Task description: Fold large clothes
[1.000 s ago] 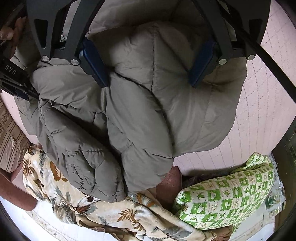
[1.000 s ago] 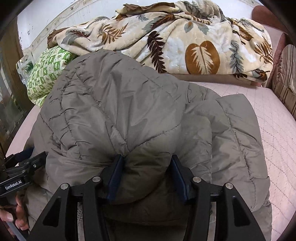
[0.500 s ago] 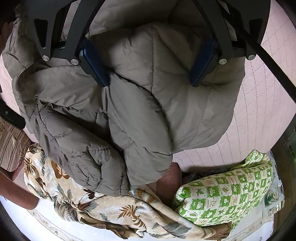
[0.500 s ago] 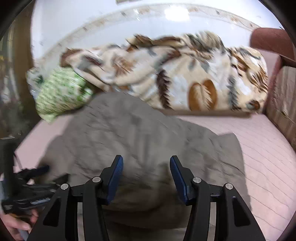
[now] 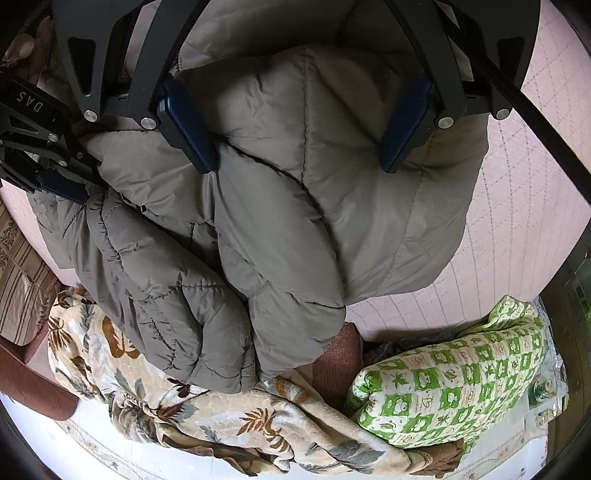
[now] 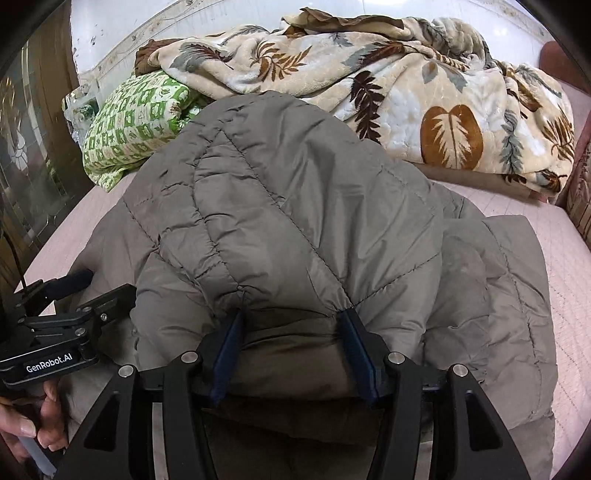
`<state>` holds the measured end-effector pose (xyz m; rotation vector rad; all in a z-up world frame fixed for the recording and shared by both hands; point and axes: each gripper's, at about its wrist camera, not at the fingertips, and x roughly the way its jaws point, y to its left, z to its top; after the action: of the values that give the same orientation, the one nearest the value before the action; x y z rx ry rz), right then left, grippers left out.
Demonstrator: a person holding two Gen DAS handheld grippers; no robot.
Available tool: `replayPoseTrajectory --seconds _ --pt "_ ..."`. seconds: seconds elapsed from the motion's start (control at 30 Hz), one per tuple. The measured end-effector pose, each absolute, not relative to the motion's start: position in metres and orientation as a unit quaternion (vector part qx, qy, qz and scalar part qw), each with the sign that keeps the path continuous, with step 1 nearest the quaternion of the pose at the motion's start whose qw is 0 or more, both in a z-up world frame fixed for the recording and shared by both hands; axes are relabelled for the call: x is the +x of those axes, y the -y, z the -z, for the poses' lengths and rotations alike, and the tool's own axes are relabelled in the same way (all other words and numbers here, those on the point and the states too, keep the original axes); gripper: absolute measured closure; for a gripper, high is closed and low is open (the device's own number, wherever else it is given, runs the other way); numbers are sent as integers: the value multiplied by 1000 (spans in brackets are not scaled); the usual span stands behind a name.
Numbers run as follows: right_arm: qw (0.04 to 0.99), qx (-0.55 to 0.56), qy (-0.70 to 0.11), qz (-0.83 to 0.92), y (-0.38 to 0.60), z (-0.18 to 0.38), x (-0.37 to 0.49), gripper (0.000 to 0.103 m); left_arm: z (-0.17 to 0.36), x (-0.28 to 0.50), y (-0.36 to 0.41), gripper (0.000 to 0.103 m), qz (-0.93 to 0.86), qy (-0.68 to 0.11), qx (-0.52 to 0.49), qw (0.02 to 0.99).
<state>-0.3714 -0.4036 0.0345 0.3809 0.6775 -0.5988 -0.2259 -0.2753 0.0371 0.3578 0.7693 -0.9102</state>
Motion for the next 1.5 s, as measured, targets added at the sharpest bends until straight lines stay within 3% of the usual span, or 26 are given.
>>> replayPoseTrajectory --seconds 0.3,0.47,0.8,1.5 --pt "899 161 -285 292 388 -68 -382 44 -64 -247 269 13 469 -310 145 814" --pt "885 165 -314 302 391 -54 -377 44 -46 -257 288 13 462 -319 204 802" --pt "879 200 -324 287 402 -36 -381 43 -39 -256 288 10 456 -329 212 800" --pt "888 238 -250 304 335 -110 -490 38 -112 -306 198 10 453 -266 186 830"
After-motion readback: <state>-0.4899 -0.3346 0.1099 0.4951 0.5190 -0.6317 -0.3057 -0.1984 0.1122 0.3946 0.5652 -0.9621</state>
